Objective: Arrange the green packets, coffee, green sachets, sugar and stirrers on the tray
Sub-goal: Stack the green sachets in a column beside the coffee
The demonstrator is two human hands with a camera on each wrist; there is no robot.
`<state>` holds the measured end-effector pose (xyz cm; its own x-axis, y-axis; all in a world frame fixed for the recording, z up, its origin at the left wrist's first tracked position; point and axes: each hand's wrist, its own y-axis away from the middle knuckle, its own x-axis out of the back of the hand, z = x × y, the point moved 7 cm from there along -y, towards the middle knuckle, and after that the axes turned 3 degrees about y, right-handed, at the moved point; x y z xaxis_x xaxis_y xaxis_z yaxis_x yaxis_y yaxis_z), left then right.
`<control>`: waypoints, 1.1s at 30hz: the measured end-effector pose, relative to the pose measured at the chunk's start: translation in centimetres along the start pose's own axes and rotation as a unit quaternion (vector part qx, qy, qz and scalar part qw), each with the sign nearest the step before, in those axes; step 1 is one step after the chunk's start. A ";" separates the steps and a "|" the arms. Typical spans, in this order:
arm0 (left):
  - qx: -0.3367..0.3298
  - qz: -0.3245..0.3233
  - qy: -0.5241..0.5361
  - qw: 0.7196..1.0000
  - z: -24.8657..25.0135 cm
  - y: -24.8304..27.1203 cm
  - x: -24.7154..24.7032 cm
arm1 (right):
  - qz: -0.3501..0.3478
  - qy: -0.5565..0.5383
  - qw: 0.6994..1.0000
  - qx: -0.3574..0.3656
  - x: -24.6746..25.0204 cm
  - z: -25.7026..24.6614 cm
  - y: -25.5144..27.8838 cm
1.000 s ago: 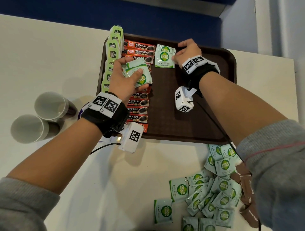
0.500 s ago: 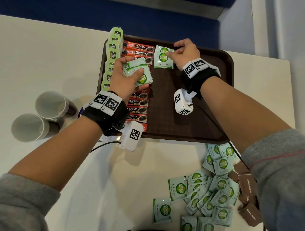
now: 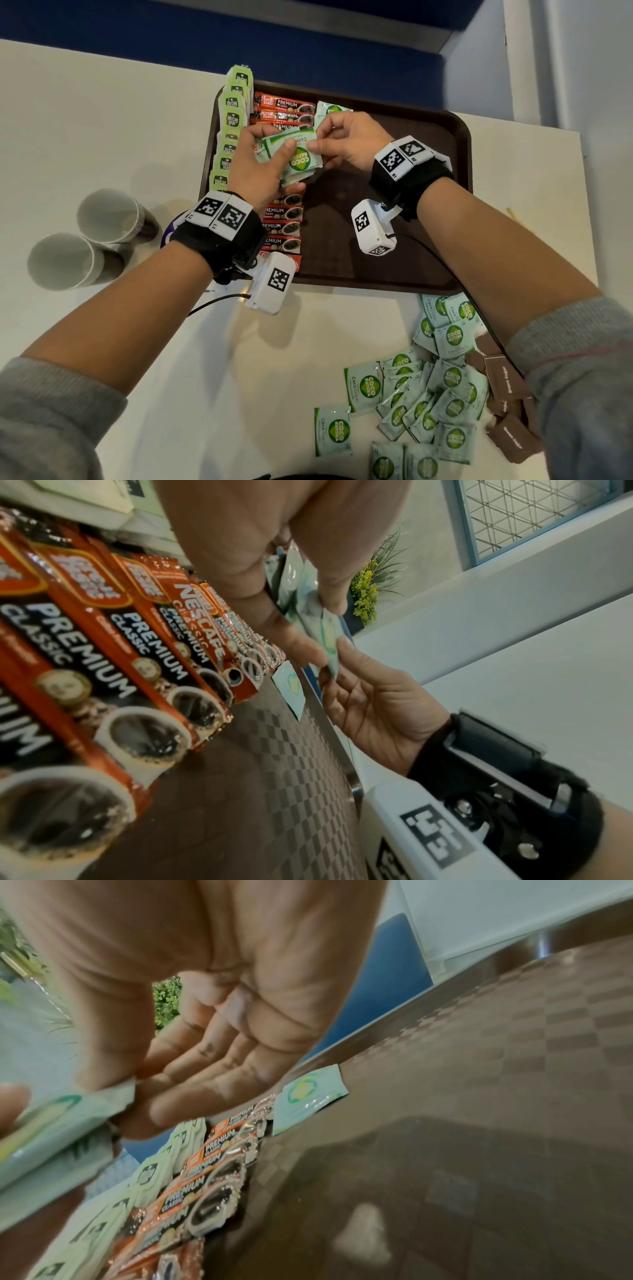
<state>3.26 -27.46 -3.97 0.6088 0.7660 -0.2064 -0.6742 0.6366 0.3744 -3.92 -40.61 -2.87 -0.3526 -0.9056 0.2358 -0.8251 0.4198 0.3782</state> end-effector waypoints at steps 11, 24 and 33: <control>0.011 -0.010 -0.028 1.000 -0.2 0.1 -0.1 | 0.029 0.100 0.994 0.035 1.9 -0.9 0.7; 0.002 -0.038 -0.046 0.998 -0.2 0.4 -0.8 | 0.043 0.109 0.993 0.014 1.0 -0.7 0.5; 0.015 -0.003 -0.045 0.999 -0.6 -0.2 -0.4 | 0.032 -0.030 0.998 -0.053 1.1 2.0 0.8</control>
<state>2.90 -27.85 -4.55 0.6496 0.7497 -0.1265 -0.6583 0.6379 0.3997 -5.84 -41.42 -4.11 -0.4311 -0.8777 0.2093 -0.7496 0.4775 0.4584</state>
